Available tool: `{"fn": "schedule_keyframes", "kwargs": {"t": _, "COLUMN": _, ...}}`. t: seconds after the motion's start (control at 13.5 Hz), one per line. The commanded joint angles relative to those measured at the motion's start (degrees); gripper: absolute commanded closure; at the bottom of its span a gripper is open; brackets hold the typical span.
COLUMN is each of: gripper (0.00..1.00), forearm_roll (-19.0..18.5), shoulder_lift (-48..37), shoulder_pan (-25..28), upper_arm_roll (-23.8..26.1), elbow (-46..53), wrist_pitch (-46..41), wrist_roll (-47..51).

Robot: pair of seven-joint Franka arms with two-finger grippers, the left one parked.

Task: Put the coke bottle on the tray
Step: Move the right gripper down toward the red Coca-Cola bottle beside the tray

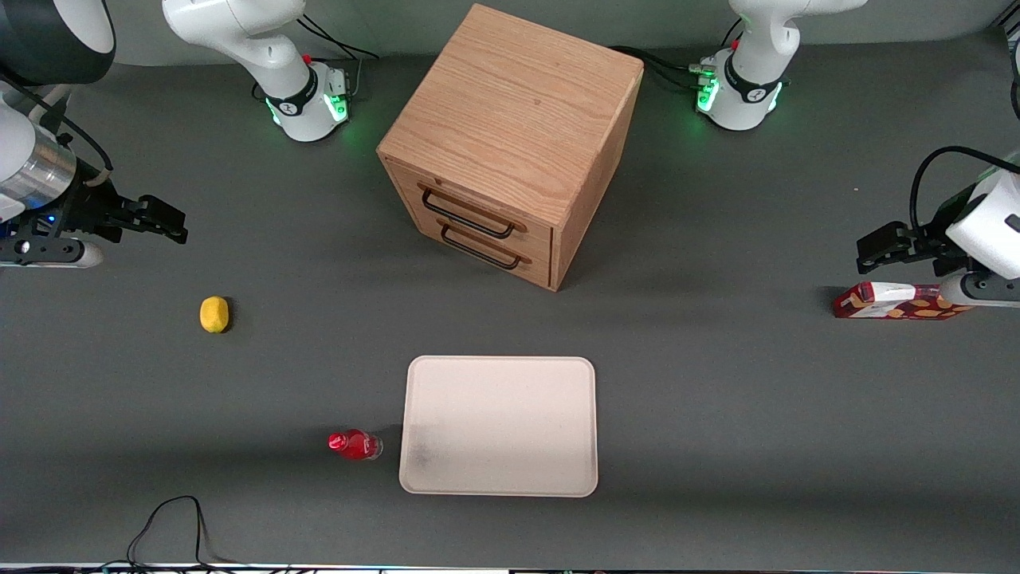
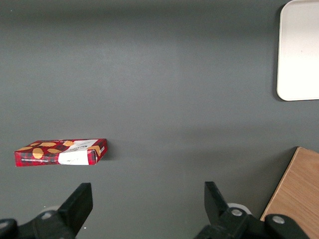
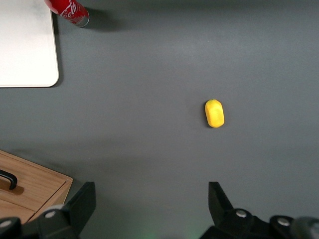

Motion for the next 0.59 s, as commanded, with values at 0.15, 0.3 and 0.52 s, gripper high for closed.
{"fn": "schedule_keyframes", "kwargs": {"t": 0.15, "gripper": 0.0, "forearm_roll": 2.18, "shoulder_lift": 1.13, "shoulder_pan": 0.0, "upper_arm_roll": -0.27, "elbow": 2.93, "wrist_pitch": -1.27, "wrist_roll": 0.45}}
{"fn": "schedule_keyframes", "kwargs": {"t": 0.3, "gripper": 0.0, "forearm_roll": 2.18, "shoulder_lift": 4.98, "shoulder_pan": 0.0, "upper_arm_roll": -0.18, "elbow": 8.18, "wrist_pitch": -1.27, "wrist_roll": 0.19}}
{"fn": "schedule_keyframes", "kwargs": {"t": 0.52, "gripper": 0.0, "forearm_roll": 6.55, "shoulder_lift": 13.14, "shoulder_pan": 0.0, "upper_arm_roll": 0.0, "elbow": 18.1, "wrist_pitch": -0.56, "wrist_roll": -2.88}}
